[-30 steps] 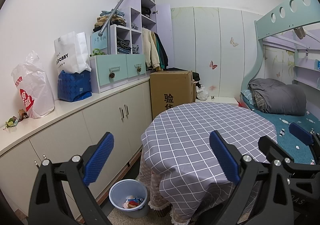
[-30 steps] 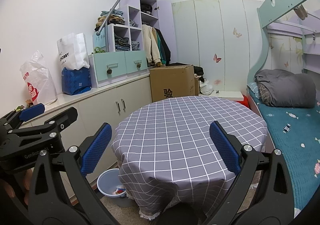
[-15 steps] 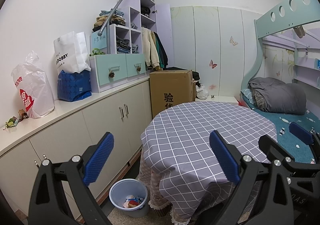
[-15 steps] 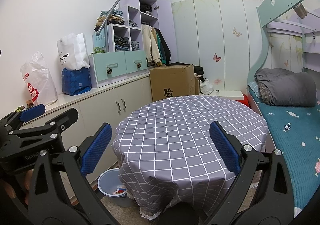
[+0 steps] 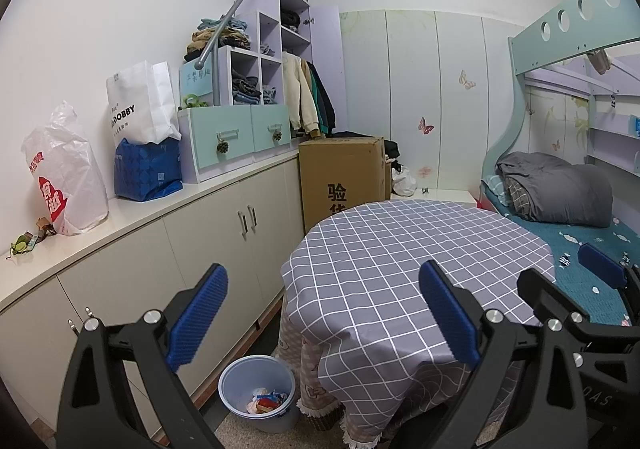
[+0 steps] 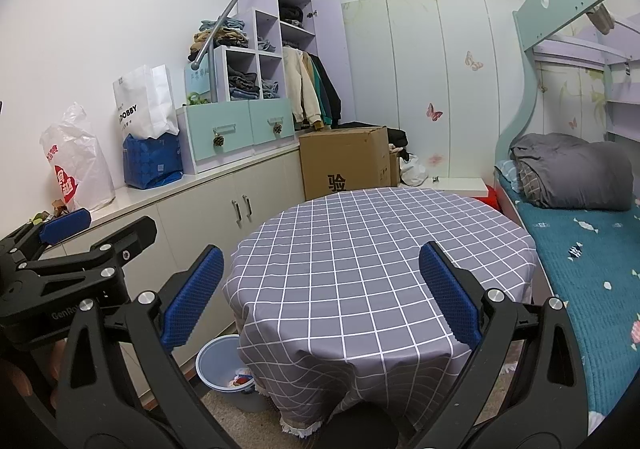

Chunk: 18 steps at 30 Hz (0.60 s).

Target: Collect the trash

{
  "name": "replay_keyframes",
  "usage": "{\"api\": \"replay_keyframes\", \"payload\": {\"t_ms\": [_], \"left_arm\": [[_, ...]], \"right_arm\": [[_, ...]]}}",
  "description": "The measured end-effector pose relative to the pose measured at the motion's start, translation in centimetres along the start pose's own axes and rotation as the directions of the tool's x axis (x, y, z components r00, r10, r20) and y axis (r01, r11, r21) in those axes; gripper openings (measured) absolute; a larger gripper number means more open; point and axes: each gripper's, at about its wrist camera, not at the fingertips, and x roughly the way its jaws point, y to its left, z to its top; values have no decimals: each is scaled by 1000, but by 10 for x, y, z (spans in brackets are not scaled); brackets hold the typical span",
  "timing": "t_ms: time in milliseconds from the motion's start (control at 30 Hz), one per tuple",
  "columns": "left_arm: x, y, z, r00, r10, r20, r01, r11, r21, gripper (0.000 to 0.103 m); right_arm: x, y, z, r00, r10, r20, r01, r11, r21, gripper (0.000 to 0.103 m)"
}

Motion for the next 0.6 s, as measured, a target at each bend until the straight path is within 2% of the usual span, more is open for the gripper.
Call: {"api": "replay_keyframes", "payload": {"t_ms": [333, 600], "left_arm": [[1, 2, -3, 1000, -2, -4, 2, 1000, 0, 94], [21, 6, -9, 999, 6, -34, -6, 1000, 4, 94]], "right_arm": [[1, 7, -5, 1000, 7, -8, -6, 1000, 19, 96], [23, 13, -13, 999, 9, -37, -8, 1000, 27, 96]]}}
